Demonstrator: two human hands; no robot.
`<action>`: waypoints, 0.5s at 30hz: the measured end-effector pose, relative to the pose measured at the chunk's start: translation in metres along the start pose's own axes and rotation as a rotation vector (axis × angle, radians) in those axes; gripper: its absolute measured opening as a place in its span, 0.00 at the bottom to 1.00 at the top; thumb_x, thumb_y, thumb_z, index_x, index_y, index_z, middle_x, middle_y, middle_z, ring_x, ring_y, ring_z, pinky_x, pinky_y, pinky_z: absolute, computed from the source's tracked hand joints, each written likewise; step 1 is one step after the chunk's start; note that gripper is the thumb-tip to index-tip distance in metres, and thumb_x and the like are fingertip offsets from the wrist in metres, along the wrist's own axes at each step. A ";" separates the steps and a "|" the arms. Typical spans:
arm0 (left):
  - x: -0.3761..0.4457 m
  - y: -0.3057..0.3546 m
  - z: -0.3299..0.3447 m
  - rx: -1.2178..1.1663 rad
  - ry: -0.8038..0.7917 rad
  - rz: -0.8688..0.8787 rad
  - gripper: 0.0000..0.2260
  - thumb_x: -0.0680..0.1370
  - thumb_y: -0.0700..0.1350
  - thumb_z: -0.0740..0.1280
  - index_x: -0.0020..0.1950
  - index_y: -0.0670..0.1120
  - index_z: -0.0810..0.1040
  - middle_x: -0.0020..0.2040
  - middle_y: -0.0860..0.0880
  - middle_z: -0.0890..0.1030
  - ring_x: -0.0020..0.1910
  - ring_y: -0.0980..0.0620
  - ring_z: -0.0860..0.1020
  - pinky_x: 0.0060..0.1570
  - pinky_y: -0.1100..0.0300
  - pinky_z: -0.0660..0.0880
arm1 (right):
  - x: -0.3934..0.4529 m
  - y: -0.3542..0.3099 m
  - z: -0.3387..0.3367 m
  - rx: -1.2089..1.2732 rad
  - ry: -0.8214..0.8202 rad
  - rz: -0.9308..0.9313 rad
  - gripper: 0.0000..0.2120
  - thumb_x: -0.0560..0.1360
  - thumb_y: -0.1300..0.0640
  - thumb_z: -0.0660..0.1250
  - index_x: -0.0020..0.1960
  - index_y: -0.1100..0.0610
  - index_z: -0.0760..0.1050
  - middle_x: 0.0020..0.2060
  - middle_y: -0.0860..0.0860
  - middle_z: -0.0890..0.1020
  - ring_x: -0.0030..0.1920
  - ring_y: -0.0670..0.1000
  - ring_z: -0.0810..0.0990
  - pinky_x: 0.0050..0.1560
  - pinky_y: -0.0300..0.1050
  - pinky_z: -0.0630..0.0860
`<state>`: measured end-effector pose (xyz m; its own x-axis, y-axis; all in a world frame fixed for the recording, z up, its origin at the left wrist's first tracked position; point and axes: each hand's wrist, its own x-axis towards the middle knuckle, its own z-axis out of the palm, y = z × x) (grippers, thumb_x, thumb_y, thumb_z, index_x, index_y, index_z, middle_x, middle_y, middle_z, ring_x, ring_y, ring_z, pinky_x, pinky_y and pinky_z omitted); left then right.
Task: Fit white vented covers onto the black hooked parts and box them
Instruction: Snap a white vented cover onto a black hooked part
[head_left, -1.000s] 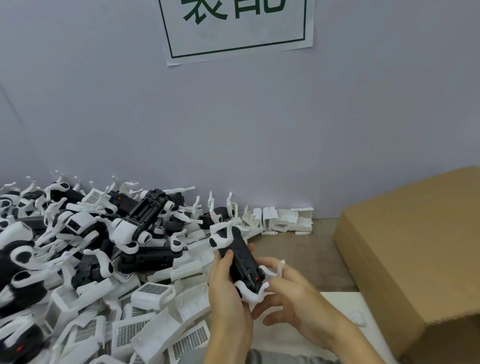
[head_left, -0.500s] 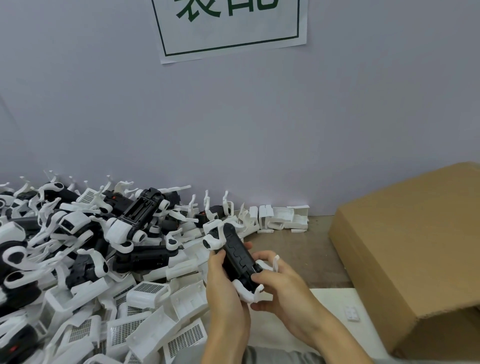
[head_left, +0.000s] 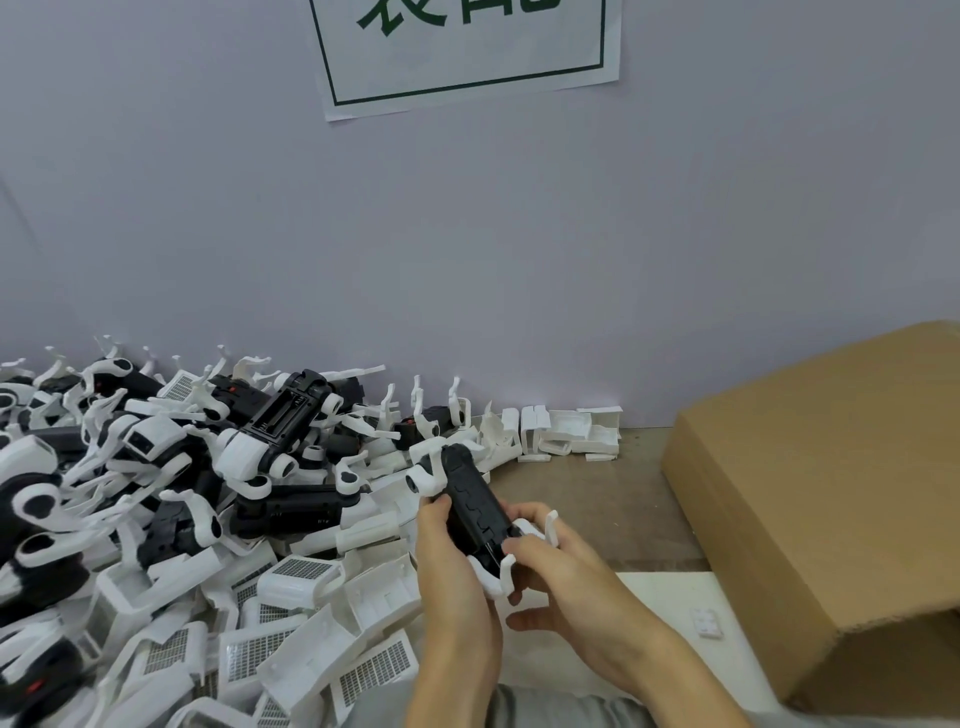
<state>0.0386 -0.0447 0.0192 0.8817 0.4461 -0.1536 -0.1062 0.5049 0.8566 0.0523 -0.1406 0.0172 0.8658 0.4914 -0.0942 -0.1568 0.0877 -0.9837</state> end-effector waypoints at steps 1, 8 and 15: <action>0.000 0.000 0.000 0.011 0.009 0.012 0.20 0.80 0.52 0.57 0.51 0.35 0.74 0.43 0.40 0.72 0.42 0.42 0.70 0.35 0.54 0.65 | 0.001 0.000 0.000 0.019 -0.003 -0.002 0.09 0.69 0.49 0.66 0.49 0.42 0.79 0.34 0.46 0.79 0.34 0.45 0.76 0.38 0.42 0.77; 0.000 -0.001 -0.001 0.033 0.017 0.021 0.17 0.73 0.56 0.61 0.45 0.42 0.75 0.39 0.41 0.74 0.37 0.44 0.73 0.34 0.54 0.66 | 0.004 0.006 -0.005 0.071 -0.017 -0.002 0.19 0.62 0.51 0.69 0.53 0.49 0.79 0.35 0.50 0.78 0.34 0.46 0.74 0.37 0.44 0.76; 0.004 -0.003 -0.002 -0.010 0.020 -0.025 0.18 0.79 0.54 0.58 0.39 0.43 0.76 0.33 0.43 0.77 0.28 0.48 0.75 0.25 0.59 0.68 | 0.005 0.006 -0.006 0.018 -0.015 0.045 0.20 0.64 0.54 0.65 0.55 0.49 0.78 0.36 0.49 0.78 0.35 0.48 0.73 0.37 0.43 0.75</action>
<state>0.0413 -0.0433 0.0154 0.8750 0.4474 -0.1851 -0.0887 0.5239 0.8471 0.0583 -0.1431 0.0096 0.8508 0.5077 -0.1358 -0.2041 0.0810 -0.9756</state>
